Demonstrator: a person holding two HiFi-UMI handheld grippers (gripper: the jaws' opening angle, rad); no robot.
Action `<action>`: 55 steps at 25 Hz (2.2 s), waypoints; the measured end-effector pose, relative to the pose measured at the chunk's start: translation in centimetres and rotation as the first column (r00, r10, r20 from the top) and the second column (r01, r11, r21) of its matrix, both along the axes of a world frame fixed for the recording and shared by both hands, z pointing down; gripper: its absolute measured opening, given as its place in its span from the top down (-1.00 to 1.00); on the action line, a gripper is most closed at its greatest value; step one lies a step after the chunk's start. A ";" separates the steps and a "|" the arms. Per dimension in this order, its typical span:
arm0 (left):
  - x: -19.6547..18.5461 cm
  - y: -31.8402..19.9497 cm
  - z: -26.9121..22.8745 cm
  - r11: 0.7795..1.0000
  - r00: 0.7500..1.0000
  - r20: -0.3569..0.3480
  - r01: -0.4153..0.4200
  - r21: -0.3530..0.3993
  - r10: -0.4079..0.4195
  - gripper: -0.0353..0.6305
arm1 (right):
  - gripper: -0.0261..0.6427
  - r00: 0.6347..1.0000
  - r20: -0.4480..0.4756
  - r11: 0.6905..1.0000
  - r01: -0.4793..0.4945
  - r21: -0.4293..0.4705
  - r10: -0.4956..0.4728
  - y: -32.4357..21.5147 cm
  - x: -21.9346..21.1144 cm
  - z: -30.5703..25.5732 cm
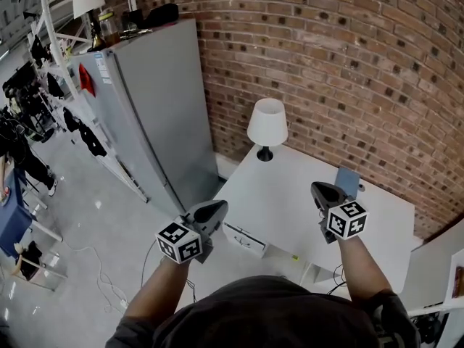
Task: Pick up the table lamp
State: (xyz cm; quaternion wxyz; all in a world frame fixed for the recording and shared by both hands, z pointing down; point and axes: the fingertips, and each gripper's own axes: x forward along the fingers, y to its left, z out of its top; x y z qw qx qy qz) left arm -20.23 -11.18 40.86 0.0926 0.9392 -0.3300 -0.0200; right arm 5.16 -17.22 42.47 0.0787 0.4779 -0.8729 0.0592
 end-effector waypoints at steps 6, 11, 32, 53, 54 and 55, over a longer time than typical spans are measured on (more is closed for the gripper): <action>2.5 -5.9 0.7 0.999 0.999 0.030 0.039 -0.007 -0.038 0.88 | 0.94 0.999 0.034 0.999 0.037 0.006 -0.037 -7.5 2.5 0.8; 4.9 -11.8 1.3 0.989 0.989 0.020 0.144 -0.034 -0.144 0.88 | 0.94 0.989 0.047 0.990 0.139 0.004 -0.139 -15.3 4.2 1.6; 3.0 -23.0 3.6 0.999 0.999 0.010 0.036 -0.035 -0.036 0.88 | 0.94 0.998 -0.013 0.998 0.061 0.032 -0.061 -22.6 0.9 3.5; 7.2 -26.6 7.2 1.000 0.997 0.079 0.020 -0.001 -0.020 0.31 | 0.94 0.999 -0.014 0.998 0.052 0.035 -0.052 -24.4 4.8 2.6; 7.5 -27.2 7.9 1.000 0.996 0.082 0.017 -0.002 -0.017 0.31 | 0.94 0.999 -0.013 0.998 0.047 0.029 -0.047 -24.6 5.0 3.0; 7.7 -27.8 8.7 1.000 0.996 0.084 0.016 -0.006 -0.015 0.31 | 0.94 0.999 -0.013 0.999 0.042 0.021 -0.042 -24.8 5.2 3.5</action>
